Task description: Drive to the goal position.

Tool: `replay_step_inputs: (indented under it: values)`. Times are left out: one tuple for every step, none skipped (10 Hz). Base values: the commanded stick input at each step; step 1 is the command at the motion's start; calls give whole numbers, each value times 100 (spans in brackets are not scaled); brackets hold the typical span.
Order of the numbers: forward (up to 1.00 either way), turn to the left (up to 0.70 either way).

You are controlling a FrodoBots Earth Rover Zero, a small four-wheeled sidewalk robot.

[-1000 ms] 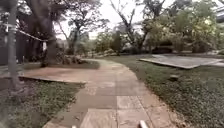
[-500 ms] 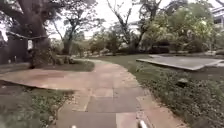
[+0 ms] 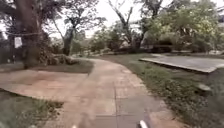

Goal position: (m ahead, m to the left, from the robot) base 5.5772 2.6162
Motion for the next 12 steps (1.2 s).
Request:
replay_step_inputs:
  values:
    - [100, 0]
    - [100, 0]
    - [100, 0]
    - [100, 0]
    - [100, -1]
    - [100, -13]
    - [100, -30]
    - [100, -13]
    - [100, 0]
    - [100, 0]
    - [100, 0]
    - [100, 0]
